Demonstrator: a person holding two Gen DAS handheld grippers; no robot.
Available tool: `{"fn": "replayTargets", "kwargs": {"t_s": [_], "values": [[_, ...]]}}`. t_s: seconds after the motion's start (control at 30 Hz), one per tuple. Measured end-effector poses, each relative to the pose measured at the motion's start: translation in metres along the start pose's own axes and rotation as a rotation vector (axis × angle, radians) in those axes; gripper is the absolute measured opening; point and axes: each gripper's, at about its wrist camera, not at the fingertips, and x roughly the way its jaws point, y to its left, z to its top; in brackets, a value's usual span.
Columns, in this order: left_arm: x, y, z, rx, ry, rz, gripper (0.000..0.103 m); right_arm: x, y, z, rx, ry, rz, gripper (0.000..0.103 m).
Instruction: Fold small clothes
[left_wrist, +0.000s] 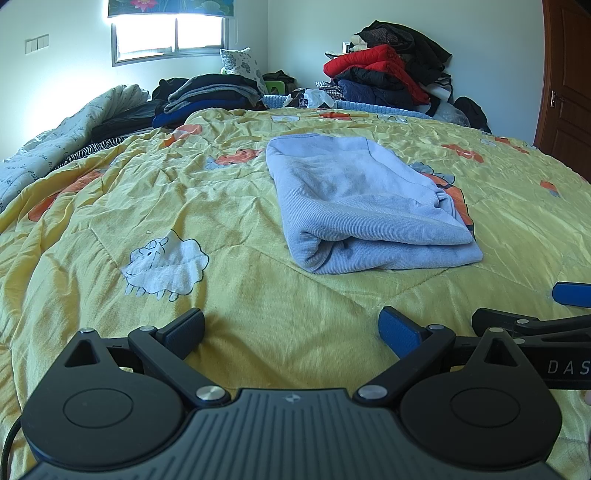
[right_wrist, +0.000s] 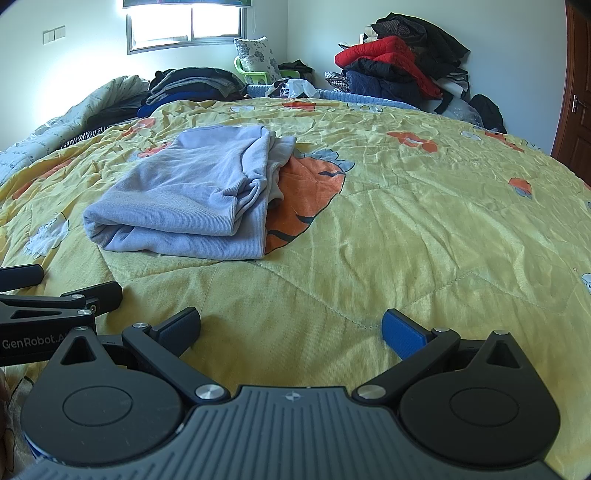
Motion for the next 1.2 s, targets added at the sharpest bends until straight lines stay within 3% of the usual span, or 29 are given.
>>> {"fn": "replayTargets", "kwargs": {"t_s": [1.2], "values": [[-0.0013,0.0001,-0.0002,0.001,0.003,-0.007,0.103,-0.0005,0.0015,-0.0009,0.002,-0.003,-0.004,0.102]]}}
